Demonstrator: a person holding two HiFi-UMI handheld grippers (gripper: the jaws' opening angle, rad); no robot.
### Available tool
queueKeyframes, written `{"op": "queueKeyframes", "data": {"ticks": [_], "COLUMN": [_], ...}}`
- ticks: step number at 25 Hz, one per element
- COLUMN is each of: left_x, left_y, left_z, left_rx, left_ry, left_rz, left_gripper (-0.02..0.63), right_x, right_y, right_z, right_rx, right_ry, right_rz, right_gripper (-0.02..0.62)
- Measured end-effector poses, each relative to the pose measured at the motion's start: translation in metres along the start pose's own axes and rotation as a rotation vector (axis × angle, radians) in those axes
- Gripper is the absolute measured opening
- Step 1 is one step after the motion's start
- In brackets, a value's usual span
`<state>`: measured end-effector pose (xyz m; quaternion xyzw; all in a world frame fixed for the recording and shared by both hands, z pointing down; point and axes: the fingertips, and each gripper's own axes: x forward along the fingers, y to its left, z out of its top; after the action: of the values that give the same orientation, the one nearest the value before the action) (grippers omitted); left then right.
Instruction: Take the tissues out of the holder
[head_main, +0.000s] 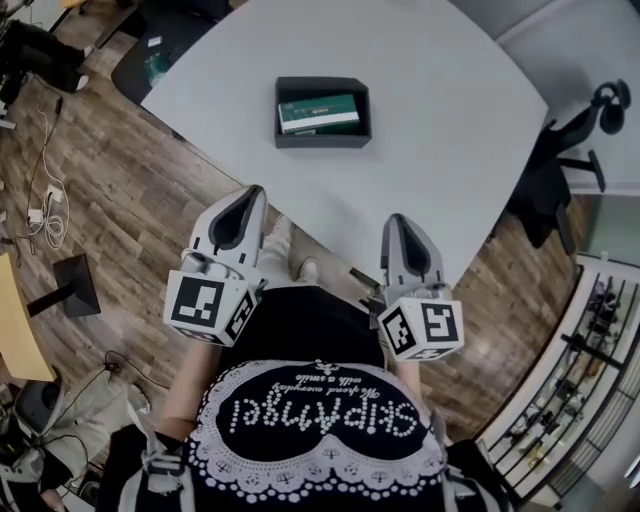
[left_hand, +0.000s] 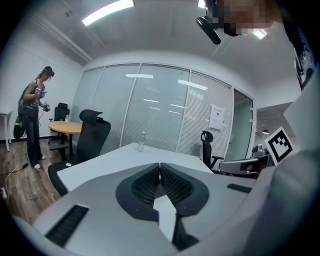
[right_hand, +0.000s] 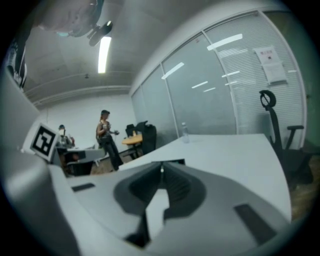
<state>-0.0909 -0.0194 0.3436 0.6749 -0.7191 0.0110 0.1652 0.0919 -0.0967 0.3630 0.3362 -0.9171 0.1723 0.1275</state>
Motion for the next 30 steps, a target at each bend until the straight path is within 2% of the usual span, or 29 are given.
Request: {"op": "queueKeyframes", "data": {"ticks": [10, 13, 23, 30], "left_x": [0.068, 0.078, 0.081, 0.073], "left_y": [0.045, 0.055, 0.084, 0.087], "left_z": [0.024, 0.023, 0.023, 0.018], "left_rx": [0.030, 0.034, 0.027, 0.015], "left_ry": [0.029, 0.037, 0.060, 0.046], "left_rz": [-0.136, -0.162, -0.173, -0.147], "left_gripper": [0.028, 0.028, 0.028, 0.028], "right_x": [0.046, 0.058, 0.072, 0.075], "right_y": [-0.003, 0.000, 0.017, 0.021], "right_z": [0.015, 0.016, 0.011, 0.011], "right_rx": [0.047, 0.055, 0.073, 0.052], "right_ry": [-0.017, -0.020, -0.006, -0.005], "right_rz": [-0.152, -0.173, -0.204, -0.173], "right_gripper": [0.035, 0.036, 0.035, 0.035]}}
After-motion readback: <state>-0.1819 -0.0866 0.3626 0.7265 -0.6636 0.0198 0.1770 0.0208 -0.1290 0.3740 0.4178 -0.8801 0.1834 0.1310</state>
